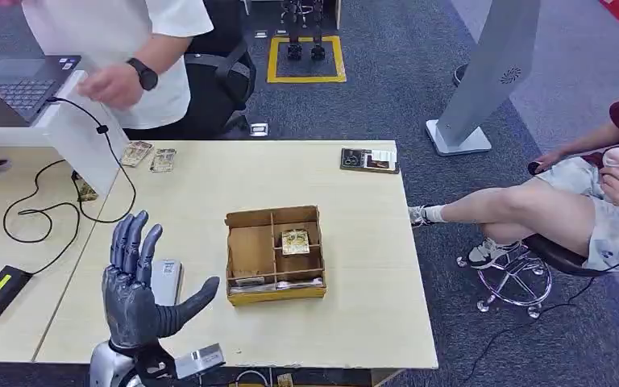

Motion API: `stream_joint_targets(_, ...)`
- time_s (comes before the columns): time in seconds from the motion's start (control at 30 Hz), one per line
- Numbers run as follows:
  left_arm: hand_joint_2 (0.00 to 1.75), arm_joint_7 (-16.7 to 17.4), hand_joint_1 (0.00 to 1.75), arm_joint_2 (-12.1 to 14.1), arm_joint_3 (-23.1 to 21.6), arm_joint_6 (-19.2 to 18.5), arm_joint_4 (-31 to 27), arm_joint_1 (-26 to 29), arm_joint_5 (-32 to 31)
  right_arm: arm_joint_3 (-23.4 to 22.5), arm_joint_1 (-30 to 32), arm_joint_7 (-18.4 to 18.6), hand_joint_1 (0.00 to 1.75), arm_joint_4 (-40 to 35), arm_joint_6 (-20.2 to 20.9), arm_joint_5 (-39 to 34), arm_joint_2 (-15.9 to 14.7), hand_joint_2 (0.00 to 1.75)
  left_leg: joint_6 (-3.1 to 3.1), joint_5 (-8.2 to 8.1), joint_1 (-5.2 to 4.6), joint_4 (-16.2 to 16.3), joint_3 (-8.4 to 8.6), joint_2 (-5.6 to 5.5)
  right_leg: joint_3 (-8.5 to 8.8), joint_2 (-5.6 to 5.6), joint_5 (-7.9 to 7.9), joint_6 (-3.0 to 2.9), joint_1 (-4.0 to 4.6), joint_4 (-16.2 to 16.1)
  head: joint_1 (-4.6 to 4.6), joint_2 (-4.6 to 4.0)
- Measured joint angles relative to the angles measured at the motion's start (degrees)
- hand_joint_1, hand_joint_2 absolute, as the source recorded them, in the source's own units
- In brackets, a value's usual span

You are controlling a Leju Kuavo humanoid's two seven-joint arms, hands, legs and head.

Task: Pass the card to the sensor for recognition and then transmit it.

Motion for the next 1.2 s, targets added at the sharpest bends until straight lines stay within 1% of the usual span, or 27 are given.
stream_joint_targets(0.03,1.75,0.04,0.00,0.40,-0.42,0.00,0.00,0.16,-0.05,0.00,0.01,-0.09,0.00,0.00,0.00,0.00,0.00,1.75,0.00,0.00,0.00,0.00,0.00,0.00,0.00,0.00,0.00,0.00,0.00,0.00,0.00,0.00)
stream_joint_targets(0.17,1.75,1.25,0.00,4.42,-4.30,0.00,0.00,1.00,-1.84,0.00,0.01,-0.63,0.00,0.07,0.26,-0.17,-0.02,1.75,0.00,0.00,0.00,0.00,0.00,0.00,-0.01,0.00,0.00,0.00,0.00,0.00,0.00,0.00)
stream_joint_targets(0.27,1.75,1.46,0.00,6.84,-6.95,0.00,0.04,1.47,-3.08,0.00,0.01,-0.79,0.00,0.07,0.33,-0.22,-0.02,1.75,0.00,0.00,0.00,0.00,-0.01,0.00,-0.01,0.00,0.00,0.00,0.00,0.00,0.02,0.00)
stream_joint_targets(0.33,1.75,2.54,0.00,8.44,-8.62,0.00,0.20,1.62,-4.53,0.00,0.00,-0.83,0.00,0.04,0.42,-0.22,-0.02,1.75,0.00,0.00,0.00,0.00,-0.01,0.00,-0.01,0.00,0.00,0.00,0.00,0.00,0.00,0.00)
stream_joint_targets(0.53,1.75,4.92,0.00,11.35,-12.75,0.00,1.97,1.53,-7.41,0.00,-0.01,-0.89,0.00,0.02,0.50,-0.11,-0.11,1.75,0.00,0.00,0.00,0.00,-0.01,0.00,-0.02,0.00,0.00,0.00,0.00,0.00,0.02,0.00)
stream_joint_targets(0.63,1.75,5.71,0.00,11.87,-14.10,0.00,3.17,1.04,-8.13,0.02,-0.05,-0.87,0.00,0.02,0.50,0.09,-0.20,1.75,0.00,0.00,0.00,0.00,-0.01,0.00,-0.02,0.00,0.00,0.00,0.00,0.00,0.02,0.00)
stream_joint_targets(0.8,1.75,9.64,0.00,11.79,-15.90,0.00,5.42,-0.42,-11.24,0.02,-0.16,-0.35,0.00,-0.02,0.50,0.17,-0.22,1.75,0.00,0.00,0.00,0.00,0.00,0.00,-0.02,0.00,0.00,0.00,0.00,0.00,0.02,0.00)
stream_joint_targets(0.97,1.75,12.85,0.00,11.35,-17.47,0.00,8.13,-2.34,-12.00,0.04,-0.31,0.18,0.00,-0.04,0.50,1.07,-0.22,1.75,0.00,0.00,0.00,0.00,0.00,0.01,-0.02,0.00,0.00,0.00,0.00,0.00,0.00,0.00)
stream_joint_targets(1.07,1.75,16.31,0.00,10.91,-18.54,-0.57,9.99,-3.57,-12.64,0.07,-0.41,0.59,0.00,-0.13,0.50,1.25,-0.22,1.75,0.00,0.00,0.00,0.00,-0.01,0.01,-0.03,0.00,0.00,0.00,0.00,0.00,0.02,0.00)
stream_joint_targets(1.2,1.75,21.27,0.00,9.84,-19.13,-2.54,12.77,-5.28,-15.28,0.07,-0.48,1.25,0.00,-0.37,0.57,2.05,-0.22,1.75,0.00,0.00,0.00,0.00,-0.01,0.01,-0.02,0.00,0.00,0.00,0.00,0.00,0.04,0.00)
